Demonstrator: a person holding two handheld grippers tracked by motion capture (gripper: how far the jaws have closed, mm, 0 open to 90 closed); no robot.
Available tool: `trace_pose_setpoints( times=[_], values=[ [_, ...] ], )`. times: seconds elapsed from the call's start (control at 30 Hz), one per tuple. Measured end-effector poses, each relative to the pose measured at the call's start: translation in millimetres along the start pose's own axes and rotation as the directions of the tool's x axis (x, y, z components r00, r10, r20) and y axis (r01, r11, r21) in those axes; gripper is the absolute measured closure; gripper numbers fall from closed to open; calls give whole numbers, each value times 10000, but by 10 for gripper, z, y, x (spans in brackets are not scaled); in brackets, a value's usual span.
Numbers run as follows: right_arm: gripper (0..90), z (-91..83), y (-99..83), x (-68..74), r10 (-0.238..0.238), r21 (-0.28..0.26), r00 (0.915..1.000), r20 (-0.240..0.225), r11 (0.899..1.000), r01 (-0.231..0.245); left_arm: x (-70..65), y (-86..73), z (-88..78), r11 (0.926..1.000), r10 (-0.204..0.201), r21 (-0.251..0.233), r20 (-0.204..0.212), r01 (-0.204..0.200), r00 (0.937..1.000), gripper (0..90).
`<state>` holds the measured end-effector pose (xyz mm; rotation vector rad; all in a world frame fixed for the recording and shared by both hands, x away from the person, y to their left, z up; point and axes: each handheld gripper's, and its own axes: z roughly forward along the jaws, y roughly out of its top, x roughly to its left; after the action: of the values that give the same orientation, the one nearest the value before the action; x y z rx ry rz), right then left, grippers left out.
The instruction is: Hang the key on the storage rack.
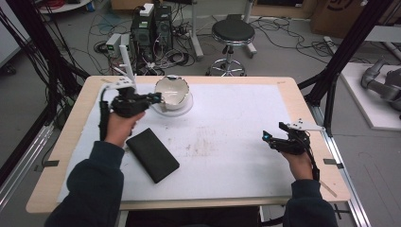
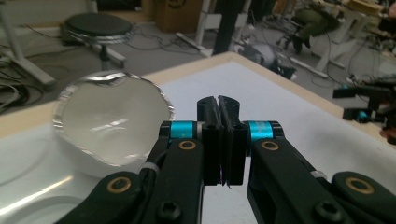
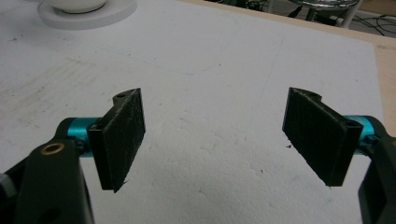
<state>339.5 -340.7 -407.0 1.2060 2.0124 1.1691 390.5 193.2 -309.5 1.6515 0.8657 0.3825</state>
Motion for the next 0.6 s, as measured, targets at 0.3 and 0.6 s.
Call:
trace_pose_setpoints(
  times=[0.3,0.6],
  values=[
    [214,25,11,20,-163,21,9998,91,9999,163,531,321,-363,9965,-350,-794,-1104,263,9933,878],
    [214,18,2,4,-161,3,9997,185,9999,161,896,467,-352,9915,-945,-1059,-1891,754,9774,878]
  ],
)
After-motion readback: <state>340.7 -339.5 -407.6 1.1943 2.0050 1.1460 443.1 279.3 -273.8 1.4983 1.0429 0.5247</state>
